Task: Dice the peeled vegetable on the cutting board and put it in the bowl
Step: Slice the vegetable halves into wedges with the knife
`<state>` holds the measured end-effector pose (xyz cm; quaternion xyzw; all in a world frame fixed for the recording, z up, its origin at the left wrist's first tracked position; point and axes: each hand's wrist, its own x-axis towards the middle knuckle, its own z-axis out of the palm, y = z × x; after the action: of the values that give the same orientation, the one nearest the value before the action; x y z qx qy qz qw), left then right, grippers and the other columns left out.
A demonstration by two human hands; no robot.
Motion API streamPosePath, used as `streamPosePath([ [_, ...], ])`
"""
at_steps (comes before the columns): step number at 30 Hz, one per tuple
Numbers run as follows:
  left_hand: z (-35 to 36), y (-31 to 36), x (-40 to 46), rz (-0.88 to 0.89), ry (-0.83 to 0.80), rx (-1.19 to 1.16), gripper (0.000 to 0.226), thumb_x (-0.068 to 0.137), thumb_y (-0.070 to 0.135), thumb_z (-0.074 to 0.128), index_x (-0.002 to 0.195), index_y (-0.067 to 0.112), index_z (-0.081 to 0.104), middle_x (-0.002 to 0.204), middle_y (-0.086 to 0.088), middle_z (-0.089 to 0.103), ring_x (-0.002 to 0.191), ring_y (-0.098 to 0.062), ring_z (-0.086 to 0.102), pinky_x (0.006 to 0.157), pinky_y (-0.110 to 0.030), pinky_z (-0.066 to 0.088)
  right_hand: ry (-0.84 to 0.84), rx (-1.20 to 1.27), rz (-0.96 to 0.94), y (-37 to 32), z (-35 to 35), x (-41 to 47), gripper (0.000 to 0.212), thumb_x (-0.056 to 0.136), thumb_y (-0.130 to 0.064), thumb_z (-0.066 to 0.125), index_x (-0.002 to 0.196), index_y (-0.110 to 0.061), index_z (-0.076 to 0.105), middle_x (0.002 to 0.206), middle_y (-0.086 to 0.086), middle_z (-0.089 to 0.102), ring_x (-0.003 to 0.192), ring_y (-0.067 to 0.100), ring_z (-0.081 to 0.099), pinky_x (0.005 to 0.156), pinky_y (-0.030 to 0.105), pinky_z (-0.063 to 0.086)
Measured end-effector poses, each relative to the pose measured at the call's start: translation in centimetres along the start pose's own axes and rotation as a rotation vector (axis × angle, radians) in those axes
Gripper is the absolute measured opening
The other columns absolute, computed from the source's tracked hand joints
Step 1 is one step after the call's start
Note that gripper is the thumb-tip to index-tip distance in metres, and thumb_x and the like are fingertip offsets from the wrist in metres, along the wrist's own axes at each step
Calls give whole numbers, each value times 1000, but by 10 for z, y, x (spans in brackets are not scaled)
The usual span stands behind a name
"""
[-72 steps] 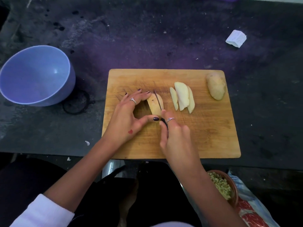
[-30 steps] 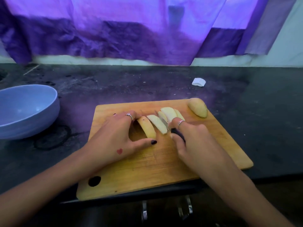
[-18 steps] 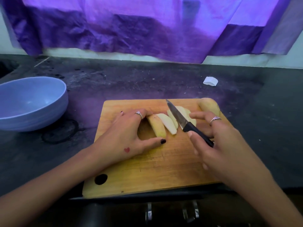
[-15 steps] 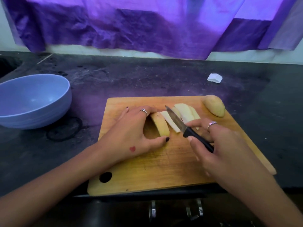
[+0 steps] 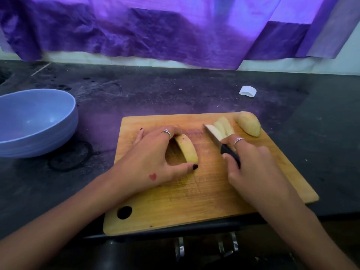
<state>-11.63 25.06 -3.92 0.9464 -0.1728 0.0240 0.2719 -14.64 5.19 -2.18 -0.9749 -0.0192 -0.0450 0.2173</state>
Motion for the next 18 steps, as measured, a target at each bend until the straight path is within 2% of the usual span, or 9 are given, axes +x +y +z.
streamPosePath([
  [4,-2,1,-3,18,-24,0,80,65,79,46,133,37,39,123,25,46,118,1,40,113,-46,23,-65,59,26,9,-15,3,31,96,-29,49,127,-34,47,89,-2,55,73,8,52,58,24,46],
  [7,0,-1,-5,11,-20,-4,79,69,77,46,136,36,38,129,23,47,121,0,40,112,-45,24,-129,222,-26,4,-21,-7,31,94,-29,52,124,-38,50,84,-4,57,73,9,51,62,27,44],
  [11,5,-2,-7,24,31,35,78,72,79,41,138,37,39,136,24,45,124,2,38,111,-42,24,-56,214,-150,-9,-17,-17,25,94,-33,51,118,-36,55,79,-9,60,75,9,54,64,25,42],
  [13,7,-3,-6,29,36,49,81,69,81,36,138,38,38,137,25,45,126,3,39,111,-43,25,-63,205,-154,-15,-12,-18,22,95,-35,47,116,-35,53,81,-7,60,76,11,54,65,29,46],
  [16,8,-5,-4,41,40,50,82,69,81,36,139,37,40,136,24,47,127,2,39,111,-42,27,-127,197,-133,-19,-9,-18,17,98,-35,41,113,-34,46,84,-7,59,78,13,55,73,39,52],
  [18,9,-6,-3,51,55,20,85,68,81,39,139,34,42,138,22,47,129,-1,40,110,-39,30,-163,227,-115,-23,-9,-17,12,99,-34,38,105,-30,47,79,-4,58,70,12,52,71,37,51],
])
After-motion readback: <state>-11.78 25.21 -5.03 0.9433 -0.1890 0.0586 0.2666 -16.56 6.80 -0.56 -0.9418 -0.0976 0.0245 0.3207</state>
